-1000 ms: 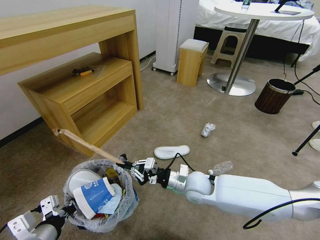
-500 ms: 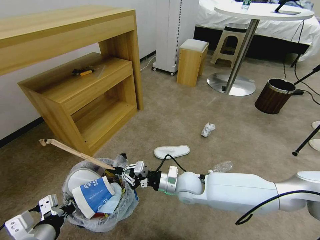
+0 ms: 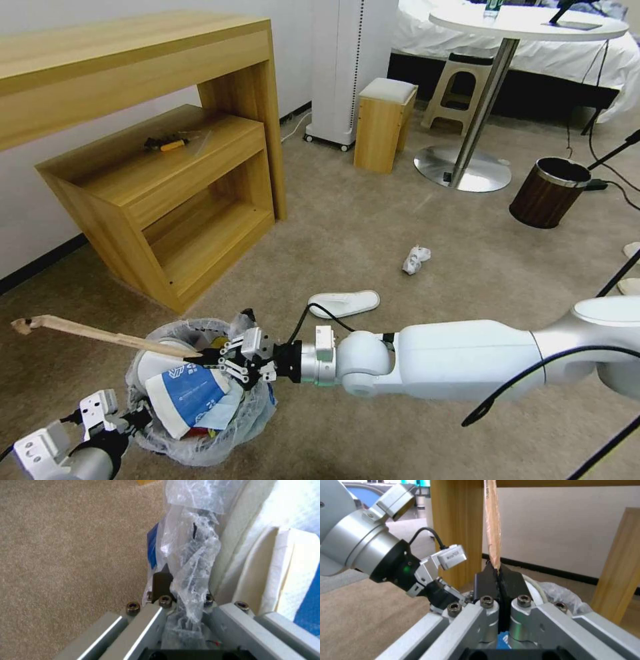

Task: Pick up the trash bin and place the garbage on the floor into it.

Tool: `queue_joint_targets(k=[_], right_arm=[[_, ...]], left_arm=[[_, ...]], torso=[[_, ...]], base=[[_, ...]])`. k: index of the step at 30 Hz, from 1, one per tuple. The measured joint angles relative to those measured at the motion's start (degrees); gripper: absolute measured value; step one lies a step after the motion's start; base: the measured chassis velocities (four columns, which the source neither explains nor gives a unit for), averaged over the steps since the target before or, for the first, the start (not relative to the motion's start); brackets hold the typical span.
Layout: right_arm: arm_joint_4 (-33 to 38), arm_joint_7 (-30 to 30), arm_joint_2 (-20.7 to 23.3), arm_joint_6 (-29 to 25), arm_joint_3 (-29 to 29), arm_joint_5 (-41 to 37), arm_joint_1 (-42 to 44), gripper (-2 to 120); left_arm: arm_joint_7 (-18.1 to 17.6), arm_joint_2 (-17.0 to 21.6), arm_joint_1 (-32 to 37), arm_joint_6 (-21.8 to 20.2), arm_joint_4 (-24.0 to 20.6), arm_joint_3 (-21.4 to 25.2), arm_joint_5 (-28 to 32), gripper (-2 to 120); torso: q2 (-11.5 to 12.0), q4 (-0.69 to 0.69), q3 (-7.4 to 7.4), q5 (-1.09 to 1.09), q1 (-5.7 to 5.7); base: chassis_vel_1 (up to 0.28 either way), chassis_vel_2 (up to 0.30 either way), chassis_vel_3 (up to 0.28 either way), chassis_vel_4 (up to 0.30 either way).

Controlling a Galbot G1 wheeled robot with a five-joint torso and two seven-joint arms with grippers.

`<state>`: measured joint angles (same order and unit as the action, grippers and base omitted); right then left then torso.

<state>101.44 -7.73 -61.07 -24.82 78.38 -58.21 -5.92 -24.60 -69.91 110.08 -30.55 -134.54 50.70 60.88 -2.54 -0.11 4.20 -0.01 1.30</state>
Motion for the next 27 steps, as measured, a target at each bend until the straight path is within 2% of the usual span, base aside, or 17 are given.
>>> queue_joint_targets(k=[6,15,27], right_arm=[[-0.07,0.21,-0.04,0.45,1.29,0.05,-0.43,0],[-0.08,1.62,2.13,0.52,2.39,1.82,2.82,0],[-0.07,2.35,3.13,0.16,2.83,2.95,4.33,0]], left_arm=[[0.00,0.27,-0.05,0.03,-0.04,0.15,0.45,0],[-0.43,1.82,-0.42,0.10,-0.13,1.66,2.90,0],[-0.57,1.83,-0.43,0.13,-0.36,1.57,3.14,0]], torso=[[0.00,0.00,0.00,0.00,0.00],[0.00,0.00,0.00,0.01,0.00],[0.00,0.00,0.00,0.01,0.00]], base=[[0.000,0.000,0.000,0.000],[0.000,0.000,0.000,0.000],[0.000,0.000,0.000,0.000]])
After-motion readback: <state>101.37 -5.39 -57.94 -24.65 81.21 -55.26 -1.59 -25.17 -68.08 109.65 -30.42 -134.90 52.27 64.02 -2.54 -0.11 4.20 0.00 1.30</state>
